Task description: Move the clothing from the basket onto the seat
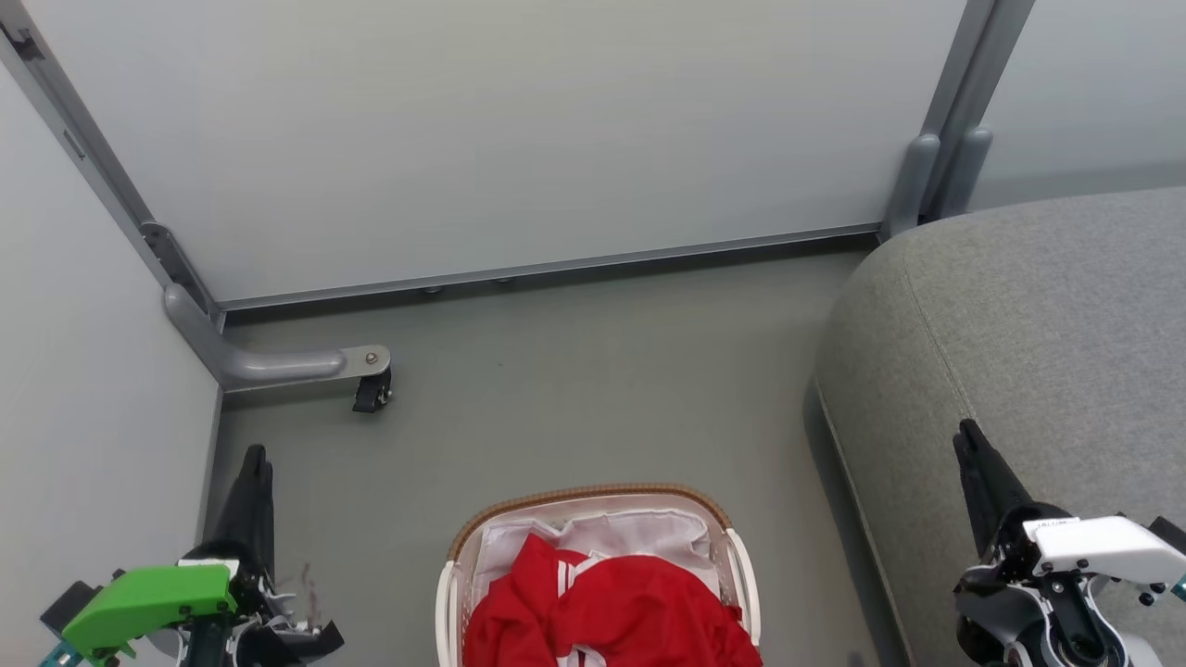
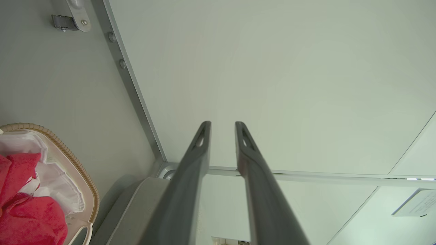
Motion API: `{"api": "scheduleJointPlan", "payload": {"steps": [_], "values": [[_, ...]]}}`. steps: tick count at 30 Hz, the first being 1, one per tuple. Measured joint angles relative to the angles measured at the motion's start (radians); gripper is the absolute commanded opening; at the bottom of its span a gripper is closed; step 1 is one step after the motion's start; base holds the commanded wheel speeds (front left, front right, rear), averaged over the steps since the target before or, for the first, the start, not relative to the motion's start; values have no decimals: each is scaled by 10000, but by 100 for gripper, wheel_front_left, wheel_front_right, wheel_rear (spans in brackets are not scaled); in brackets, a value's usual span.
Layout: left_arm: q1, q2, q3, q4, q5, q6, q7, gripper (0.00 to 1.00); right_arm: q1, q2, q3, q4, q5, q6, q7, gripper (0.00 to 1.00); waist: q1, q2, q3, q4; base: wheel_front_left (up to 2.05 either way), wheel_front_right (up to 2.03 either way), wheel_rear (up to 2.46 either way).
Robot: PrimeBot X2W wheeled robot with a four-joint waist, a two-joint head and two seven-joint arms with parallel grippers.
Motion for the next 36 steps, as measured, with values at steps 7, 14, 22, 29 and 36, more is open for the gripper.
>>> {"api": "scheduleJointPlan", "payload": {"steps": [7, 14, 22, 29, 36], "values": [[363, -52, -261, 290, 36, 6, -230, 100, 267, 111, 125, 307, -27, -2, -222, 100, 0, 0, 6, 0, 0, 0, 0], [363, -52, -522, 228, 370, 6, -546, 100, 279, 107, 123, 314, -393, -2, -556, 100, 0, 0, 17, 5, 0, 0, 0], [360, -50, -631, -113, 1367, 6, -940, 100, 284, 94, -150, 171, -1432, -2, -930, 100, 0, 0, 29, 32, 0, 0, 0], [354, -48, -780, -548, 2811, 6, -1225, 100, 285, 81, -284, -552, -3396, -2, -1216, 100, 0, 0, 41, 66, 0, 0, 0], [350, -42, -966, -943, 4495, 31, -1475, 100, 373, 65, -140, -1009, -5346, -2, -1475, 100, 0, 0, 46, 91, 0, 0, 0]]}}
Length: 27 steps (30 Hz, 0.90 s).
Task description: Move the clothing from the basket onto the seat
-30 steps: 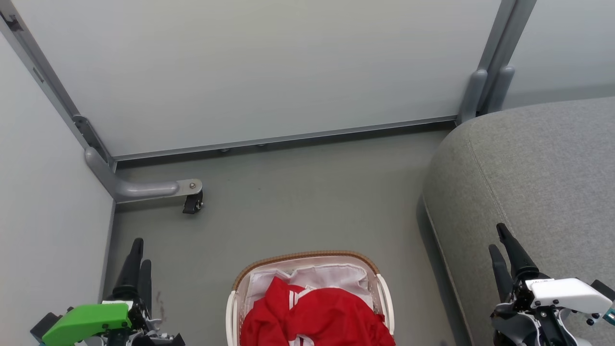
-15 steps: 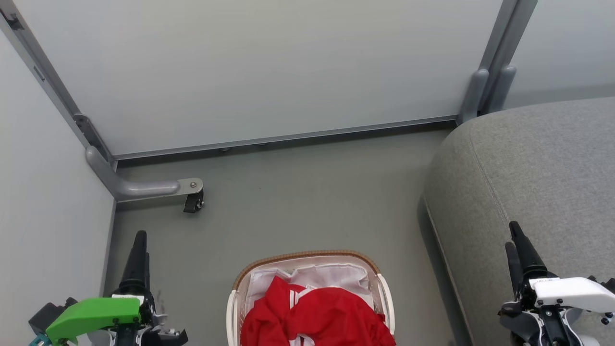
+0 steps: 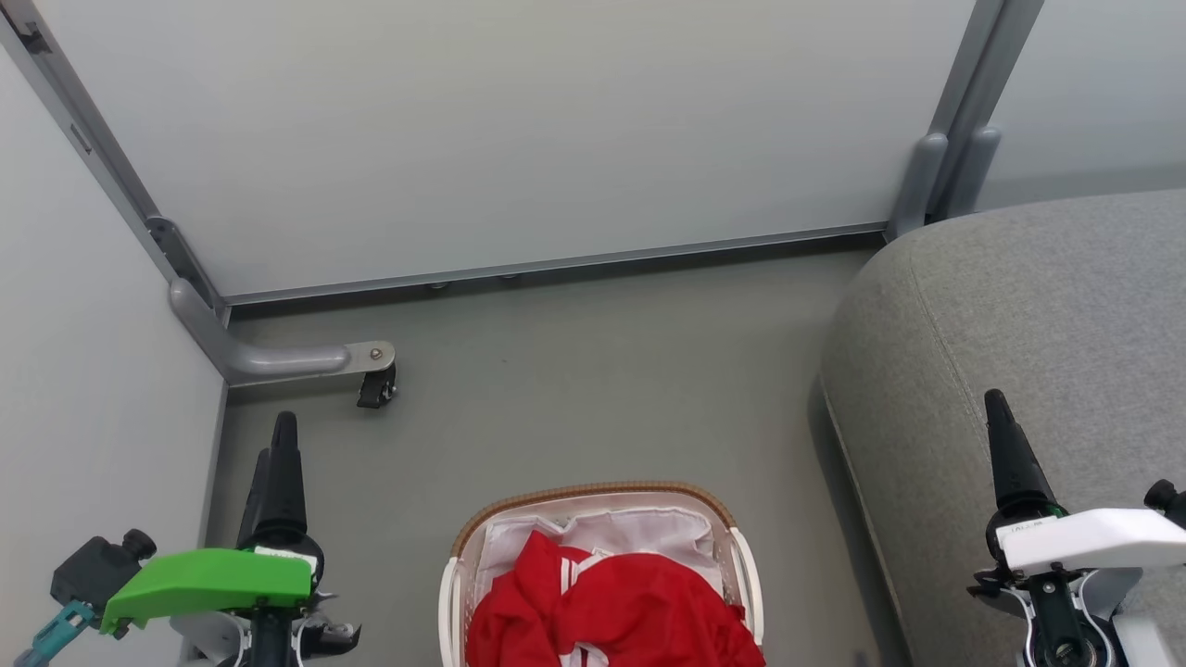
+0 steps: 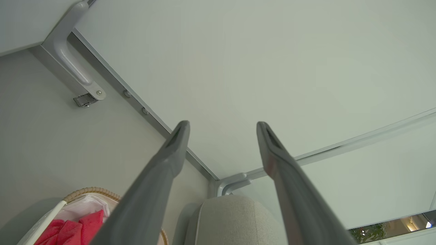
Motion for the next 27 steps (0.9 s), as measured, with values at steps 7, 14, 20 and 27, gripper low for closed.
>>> {"api": "scheduleJointPlan", "payload": {"steps": [7, 14, 20, 27], "values": [[11, 8, -334, -186, 1540, 201, -255, 100, 120, -23, 182, -77, -1628, 0, -242, 100, 0, 0, -4, 13, 0, 0, 0], [81, 10, -589, -94, 2928, 384, -477, 100, 184, -31, 351, 94, -2863, 0, -474, 100, 0, 0, -17, 23, 0, 0, 0], [253, 15, -713, 36, 3728, 437, -656, 100, 188, -44, 405, 167, -3764, 0, -650, 100, 0, 0, -18, 45, 0, 0, 0], [291, 19, -811, 155, 4483, 477, -874, 100, 189, -54, 474, 303, -4692, 0, -865, 100, 0, 0, -15, 75, 0, 0, 0]]}}
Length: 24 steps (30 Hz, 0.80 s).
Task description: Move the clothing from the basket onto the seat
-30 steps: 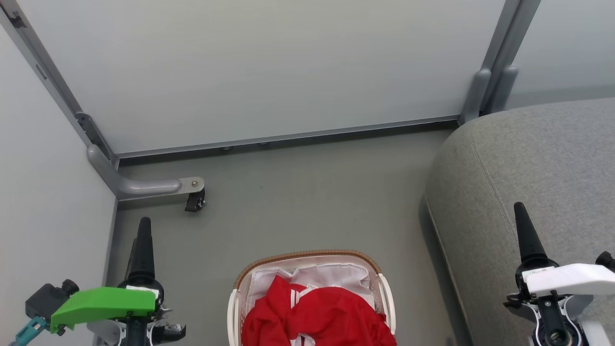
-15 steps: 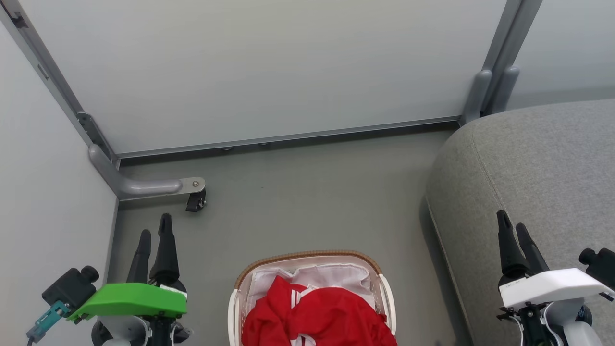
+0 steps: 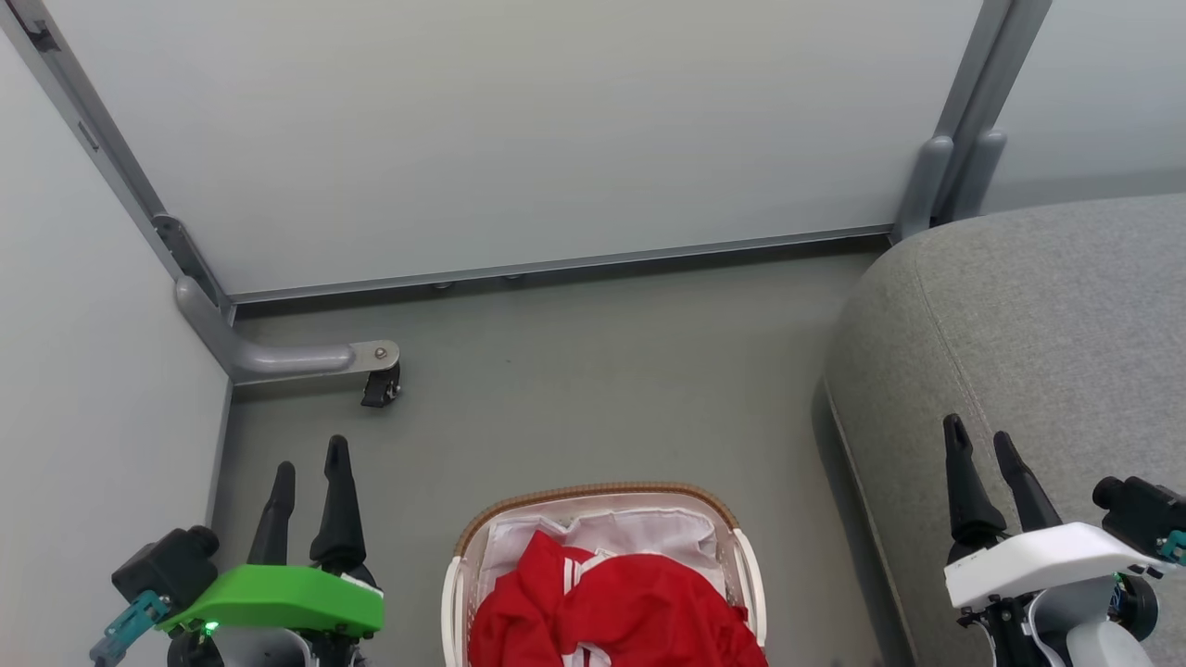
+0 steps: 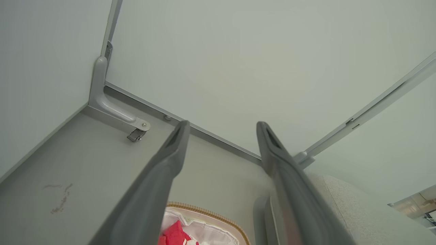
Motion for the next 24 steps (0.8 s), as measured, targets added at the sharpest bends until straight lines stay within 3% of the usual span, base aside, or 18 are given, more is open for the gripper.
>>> {"api": "scheduleJointPlan", "payload": {"steps": [24], "values": [[188, 13, -347, 268, 2042, 4, -598, 100, 67, -29, 148, 186, -2493, 2, -612, 100, 0, 0, 39, 77, 0, 0, 0]]}}
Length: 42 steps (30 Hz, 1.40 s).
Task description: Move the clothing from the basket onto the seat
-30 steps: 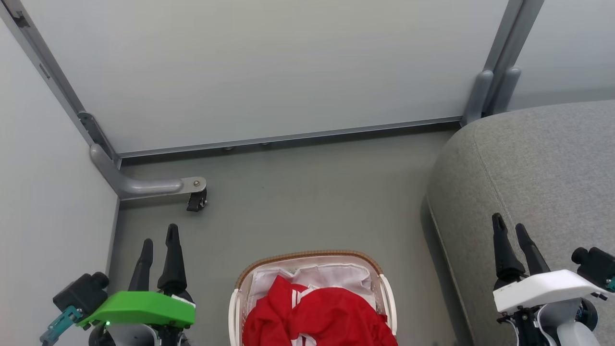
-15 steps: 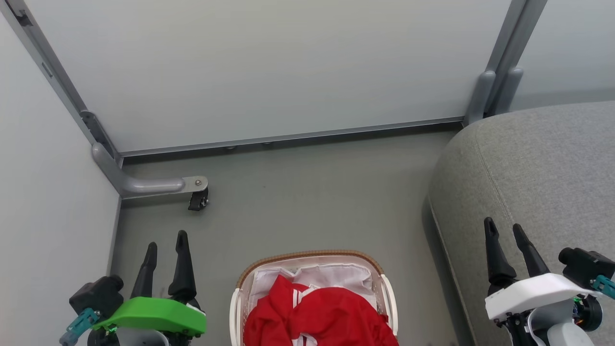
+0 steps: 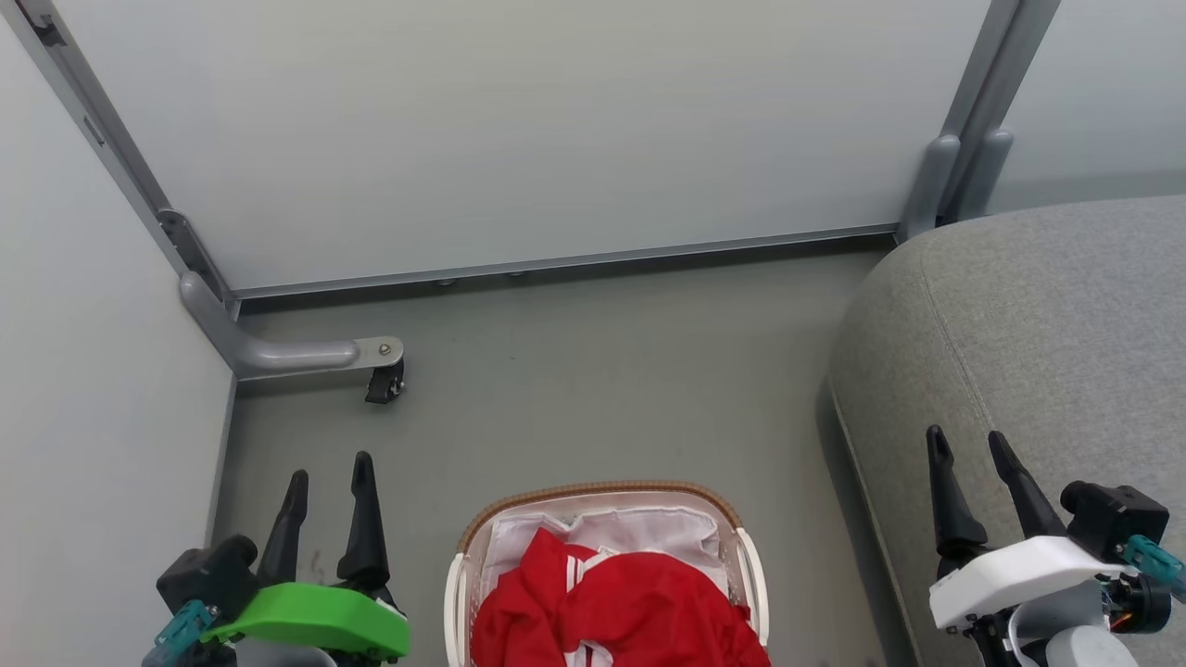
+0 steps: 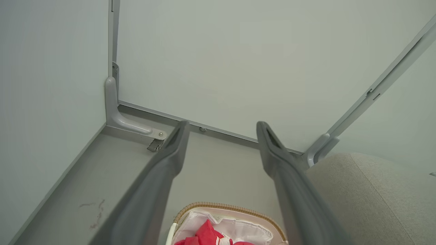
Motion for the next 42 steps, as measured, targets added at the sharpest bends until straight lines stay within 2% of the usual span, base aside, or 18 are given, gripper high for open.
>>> {"api": "scheduleJointPlan", "payload": {"steps": [42], "values": [[100, 31, -268, 748, 2554, 13, -817, 100, 128, -42, -61, -121, -3350, 4, -809, 100, 0, 0, 103, 114, 0, 0, 0]]}}
